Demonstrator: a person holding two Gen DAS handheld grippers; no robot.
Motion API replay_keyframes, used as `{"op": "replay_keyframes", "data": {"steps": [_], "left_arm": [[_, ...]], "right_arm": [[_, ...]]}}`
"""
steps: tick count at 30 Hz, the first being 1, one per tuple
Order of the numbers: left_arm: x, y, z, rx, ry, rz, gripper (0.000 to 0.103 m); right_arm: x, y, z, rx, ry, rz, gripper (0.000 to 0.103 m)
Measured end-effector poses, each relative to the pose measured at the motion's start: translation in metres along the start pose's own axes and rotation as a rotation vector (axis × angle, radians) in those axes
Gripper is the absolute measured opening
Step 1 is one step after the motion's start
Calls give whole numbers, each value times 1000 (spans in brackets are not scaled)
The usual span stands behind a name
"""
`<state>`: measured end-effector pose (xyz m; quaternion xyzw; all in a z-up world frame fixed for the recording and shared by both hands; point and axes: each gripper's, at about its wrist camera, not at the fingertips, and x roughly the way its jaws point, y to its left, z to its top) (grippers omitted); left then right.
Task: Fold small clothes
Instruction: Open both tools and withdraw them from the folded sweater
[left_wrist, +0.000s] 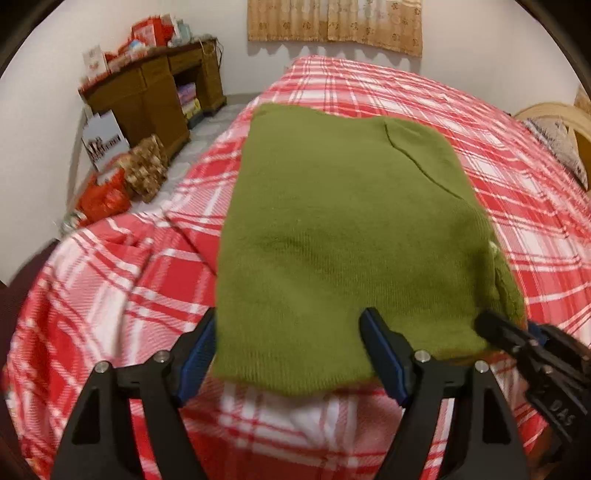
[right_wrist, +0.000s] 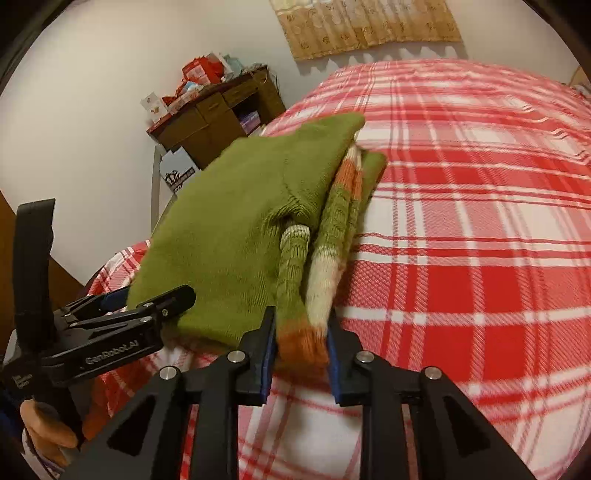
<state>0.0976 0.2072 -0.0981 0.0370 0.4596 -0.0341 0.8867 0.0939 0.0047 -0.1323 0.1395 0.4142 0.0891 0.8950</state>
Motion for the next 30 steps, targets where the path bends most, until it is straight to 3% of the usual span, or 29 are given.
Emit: {"op": "replay_keyframes", "data": {"steps": [3,8,14,20,26,30], "left_arm": [[-17,-2,-8,29,-37,33,79],[-29,-6,-29,22,-10,28,78],[-50,-17,-44,31,1,53,78],[-81,-26,-41,50,-59,108,82],[-111,-43,-46,80,-79,52,83],[-145,-53,-47,127,-181,77,98]], "right_arm": [[-24,11,-7,-44,-66,-51,27],[-50,30,-11,-110,-123,-119,48],[-83,47,-19,-157,-173,-184,51],[-113,52,-32,-176,-195,-230,51],[-144,50,-37,-159,-225,-250,52],[-173,57,-37,-167,-292,-258,53]]}}
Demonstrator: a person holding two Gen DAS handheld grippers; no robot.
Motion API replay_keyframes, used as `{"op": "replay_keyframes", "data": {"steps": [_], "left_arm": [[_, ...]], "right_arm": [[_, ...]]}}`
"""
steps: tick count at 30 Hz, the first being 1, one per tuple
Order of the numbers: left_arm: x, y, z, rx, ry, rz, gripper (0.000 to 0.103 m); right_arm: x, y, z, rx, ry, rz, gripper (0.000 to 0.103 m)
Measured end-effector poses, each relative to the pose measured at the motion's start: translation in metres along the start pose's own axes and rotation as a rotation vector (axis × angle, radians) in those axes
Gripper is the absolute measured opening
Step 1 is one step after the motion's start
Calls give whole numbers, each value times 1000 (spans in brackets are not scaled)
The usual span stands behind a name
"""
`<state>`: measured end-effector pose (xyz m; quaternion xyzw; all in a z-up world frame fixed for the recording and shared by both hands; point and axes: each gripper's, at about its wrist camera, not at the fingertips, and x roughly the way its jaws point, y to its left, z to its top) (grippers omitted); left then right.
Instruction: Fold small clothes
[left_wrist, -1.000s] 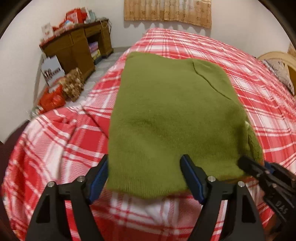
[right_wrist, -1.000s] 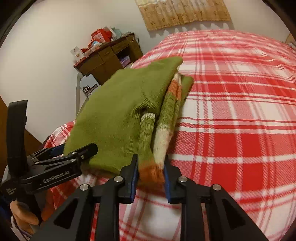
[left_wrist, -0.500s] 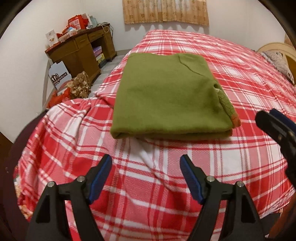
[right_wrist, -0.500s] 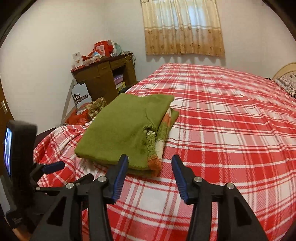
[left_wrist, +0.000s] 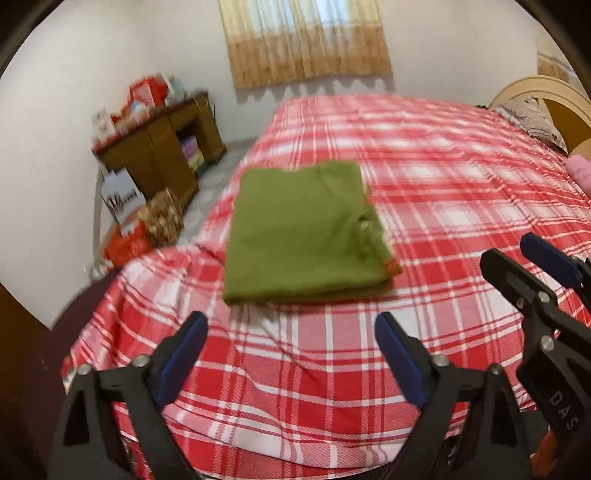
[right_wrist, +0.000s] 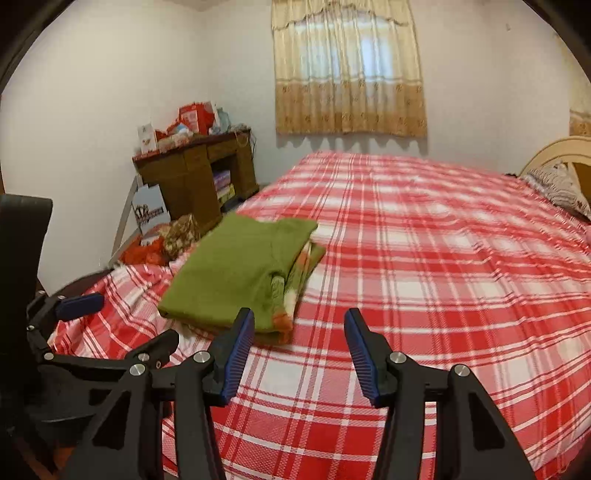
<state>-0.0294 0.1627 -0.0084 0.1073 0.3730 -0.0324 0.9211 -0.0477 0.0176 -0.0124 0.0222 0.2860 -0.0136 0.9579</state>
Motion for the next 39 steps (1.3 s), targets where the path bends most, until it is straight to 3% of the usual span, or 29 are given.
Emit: {"op": "replay_keyframes", "data": {"steps": [5,12,16,25,39], "left_arm": [[-37,8,7,-4,-124,58,103],[-71,24,10,-54,-254,91,103],[-82,25,10,-60,-316,131,103],[-89,22,9,-56,-355,141,103],[-85,24,8,-72,-335,104,103]], "right_arm": [[-35,4,14,0,-100,3,70],[-74,15,28,-6,-229,15,72],[-81,19,39,-4,-276,33,78],[-85,16,39,46,-324,17,78],[-81,11,32,70,-288,34,79]]}}
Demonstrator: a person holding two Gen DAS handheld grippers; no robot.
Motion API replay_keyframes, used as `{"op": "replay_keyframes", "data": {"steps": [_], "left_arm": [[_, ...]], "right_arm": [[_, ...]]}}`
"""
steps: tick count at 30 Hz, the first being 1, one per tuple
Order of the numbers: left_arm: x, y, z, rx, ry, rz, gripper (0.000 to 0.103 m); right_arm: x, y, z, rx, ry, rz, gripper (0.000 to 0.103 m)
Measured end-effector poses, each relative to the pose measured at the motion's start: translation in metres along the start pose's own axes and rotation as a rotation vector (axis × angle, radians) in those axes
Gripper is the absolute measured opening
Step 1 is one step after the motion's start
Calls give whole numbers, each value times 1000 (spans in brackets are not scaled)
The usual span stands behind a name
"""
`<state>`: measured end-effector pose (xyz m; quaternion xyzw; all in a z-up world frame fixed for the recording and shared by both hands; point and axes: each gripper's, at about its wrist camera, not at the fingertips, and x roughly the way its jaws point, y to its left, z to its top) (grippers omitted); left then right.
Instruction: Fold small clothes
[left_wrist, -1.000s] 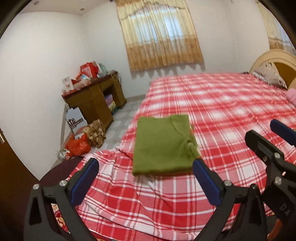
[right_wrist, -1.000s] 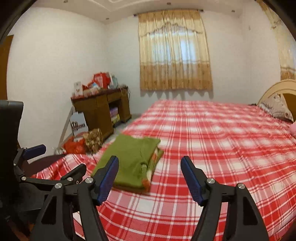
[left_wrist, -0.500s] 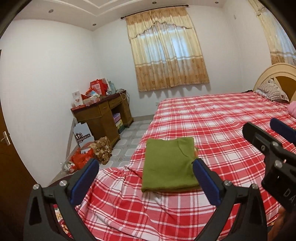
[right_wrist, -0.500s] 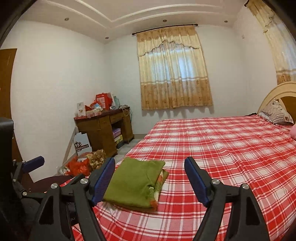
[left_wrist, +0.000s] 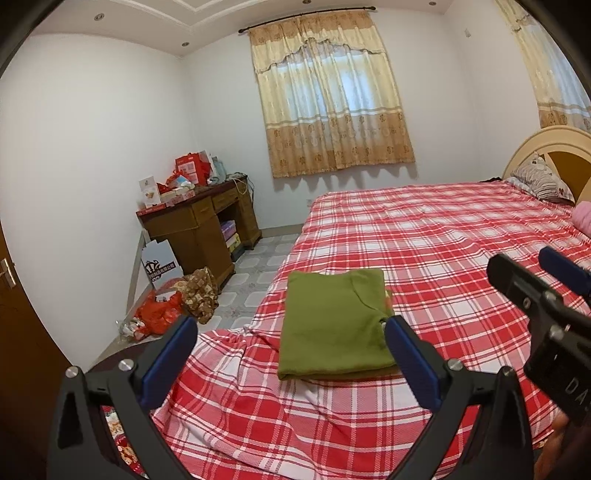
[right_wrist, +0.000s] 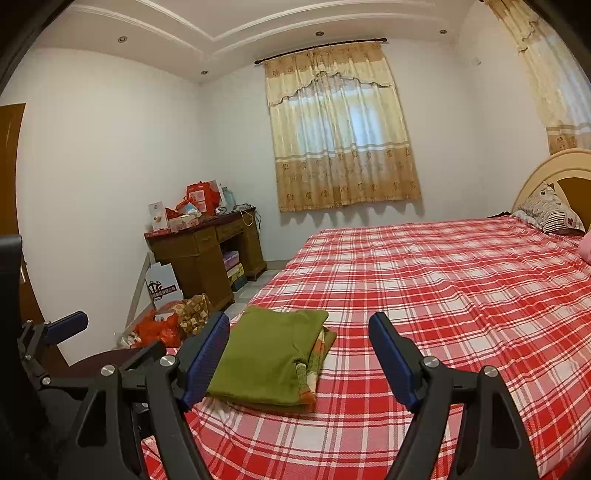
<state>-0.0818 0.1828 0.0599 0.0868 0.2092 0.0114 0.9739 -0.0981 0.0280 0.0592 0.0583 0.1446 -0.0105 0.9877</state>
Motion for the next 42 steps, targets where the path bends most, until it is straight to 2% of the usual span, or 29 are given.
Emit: {"op": "replay_keyframes", "data": {"steps": [7,42], "left_arm": [[8,4,-1,-21,34,-9,103],[23,3,-5,-13,81,11,103]], "right_arm": [[2,2,0,-1,1,-4,79],[11,-8,-8,21,36,-23,79]]}}
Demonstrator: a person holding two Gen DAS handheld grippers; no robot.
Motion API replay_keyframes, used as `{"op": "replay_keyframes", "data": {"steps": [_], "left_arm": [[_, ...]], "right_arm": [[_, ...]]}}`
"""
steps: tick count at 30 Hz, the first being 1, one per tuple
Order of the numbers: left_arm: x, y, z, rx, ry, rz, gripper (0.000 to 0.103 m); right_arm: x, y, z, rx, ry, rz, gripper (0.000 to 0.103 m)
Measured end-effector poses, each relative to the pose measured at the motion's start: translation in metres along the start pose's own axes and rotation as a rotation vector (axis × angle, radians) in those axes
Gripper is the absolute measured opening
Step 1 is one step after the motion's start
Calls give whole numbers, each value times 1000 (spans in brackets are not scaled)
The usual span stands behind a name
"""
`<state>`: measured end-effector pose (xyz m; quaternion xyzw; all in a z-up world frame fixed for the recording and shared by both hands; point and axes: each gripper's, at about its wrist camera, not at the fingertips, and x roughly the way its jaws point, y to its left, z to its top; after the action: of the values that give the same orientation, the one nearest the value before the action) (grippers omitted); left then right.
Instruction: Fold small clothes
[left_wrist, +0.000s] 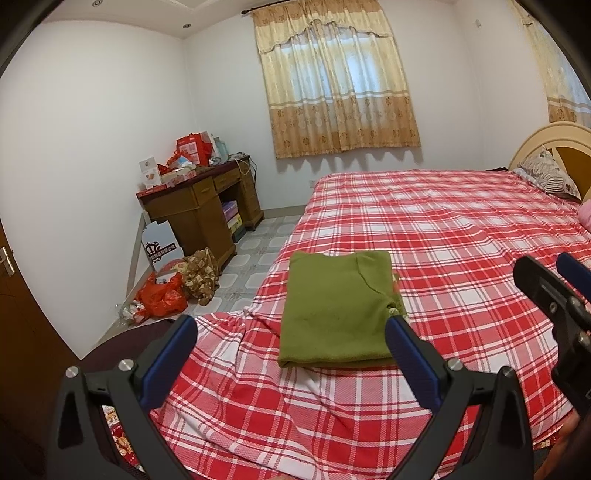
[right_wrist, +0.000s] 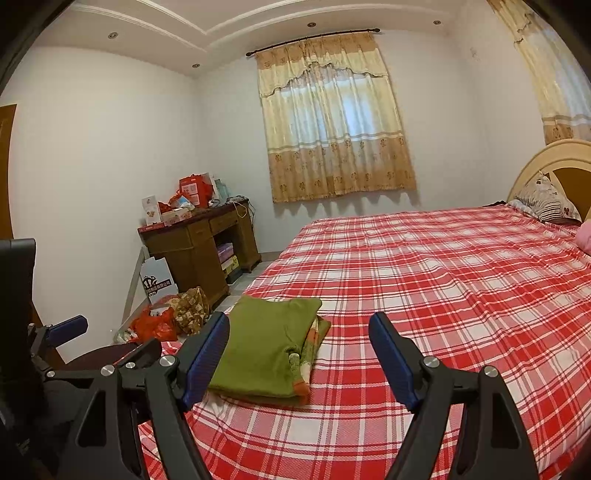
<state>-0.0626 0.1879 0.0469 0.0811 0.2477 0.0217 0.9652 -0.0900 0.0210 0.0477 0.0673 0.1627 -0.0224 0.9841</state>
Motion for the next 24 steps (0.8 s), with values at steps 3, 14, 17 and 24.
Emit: {"op": "replay_keyframes", "data": {"steps": [3,14,17,24], "left_arm": [[0,0,0,-1,3,-2,103],[2,-1,-1,3,7,5,103],[2,-1,-1,2,12,1,103],[12,7,-4,-29,40,-28,103]], "right_arm": [[1,0,0,-1,3,0,79],[2,-1,1,5,6,-4,79],[2,-1,1,4,7,-4,79],[2,-1,-1,4,14,-4,79]]}}
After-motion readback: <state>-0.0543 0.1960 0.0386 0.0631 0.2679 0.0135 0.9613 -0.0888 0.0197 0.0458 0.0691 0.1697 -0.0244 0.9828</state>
